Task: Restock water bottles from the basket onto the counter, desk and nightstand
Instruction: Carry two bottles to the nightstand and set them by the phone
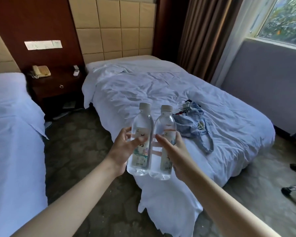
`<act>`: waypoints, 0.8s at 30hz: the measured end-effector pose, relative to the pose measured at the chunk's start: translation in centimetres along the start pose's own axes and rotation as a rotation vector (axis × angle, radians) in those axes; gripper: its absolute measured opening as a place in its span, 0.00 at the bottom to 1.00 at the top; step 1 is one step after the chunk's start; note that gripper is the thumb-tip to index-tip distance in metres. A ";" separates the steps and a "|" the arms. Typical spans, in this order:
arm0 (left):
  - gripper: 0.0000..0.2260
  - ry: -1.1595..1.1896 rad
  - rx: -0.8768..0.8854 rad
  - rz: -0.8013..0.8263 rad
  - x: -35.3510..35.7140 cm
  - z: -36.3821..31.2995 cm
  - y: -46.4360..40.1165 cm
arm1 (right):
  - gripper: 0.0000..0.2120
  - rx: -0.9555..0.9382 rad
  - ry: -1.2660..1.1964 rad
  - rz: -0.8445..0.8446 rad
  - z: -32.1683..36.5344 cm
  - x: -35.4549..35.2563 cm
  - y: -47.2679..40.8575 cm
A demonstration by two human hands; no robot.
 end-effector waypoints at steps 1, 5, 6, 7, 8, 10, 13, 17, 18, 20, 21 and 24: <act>0.31 0.001 -0.002 -0.014 -0.4 -0.2 -1.1 | 0.17 0.003 0.007 0.005 0.1 0.2 -1.4; 0.28 0.019 0.011 -0.044 -1.5 -1.2 -5.8 | 0.16 0.009 0.022 0.053 0.4 1.1 -7.1; 0.28 0.038 0.011 -0.052 -1.6 -1.5 -7.1 | 0.16 0.013 0.024 0.067 0.4 1.3 -8.7; 0.28 0.053 0.008 -0.067 -1.8 -1.7 -8.4 | 0.16 0.016 0.026 0.081 0.5 1.4 -10.3; 0.28 0.061 0.005 -0.082 -2.0 -1.9 -9.7 | 0.17 0.018 0.029 0.095 0.5 1.6 -12.0; 0.30 0.072 0.003 -0.116 -2.4 -2.6 -12.4 | 0.19 0.029 0.032 0.126 0.8 1.9 -15.5; 0.34 0.070 -0.002 -0.160 -3.3 -3.4 -16.5 | 0.19 0.051 0.053 0.171 1.0 2.5 -20.6; 0.31 0.066 0.005 -0.220 -4.9 -4.6 -21.3 | 0.16 0.060 0.083 0.211 1.0 4.0 -26.8; 0.30 0.067 0.005 -0.233 -5.3 -4.8 -22.3 | 0.17 0.066 0.086 0.223 1.0 4.4 -28.1; 0.29 0.080 0.010 -0.249 -6.4 -5.1 -24.4 | 0.18 0.079 0.084 0.247 0.8 5.5 -30.6; 0.29 0.074 0.012 -0.253 -7.0 -5.4 -25.4 | 0.17 0.083 0.083 0.258 0.7 6.0 -31.9; 0.24 0.064 0.016 -0.268 -9.5 -6.0 -29.0 | 0.18 0.094 0.065 0.288 0.4 8.3 -35.9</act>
Point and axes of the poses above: each hand's wrist, its own y-axis away from the middle knuckle, its own x-axis out of the palm, z = x × y, the point moved 3 cm from there along -y, towards the middle knuckle, and after that the axes turned 6 degrees about -y, right-handed, at the moved point
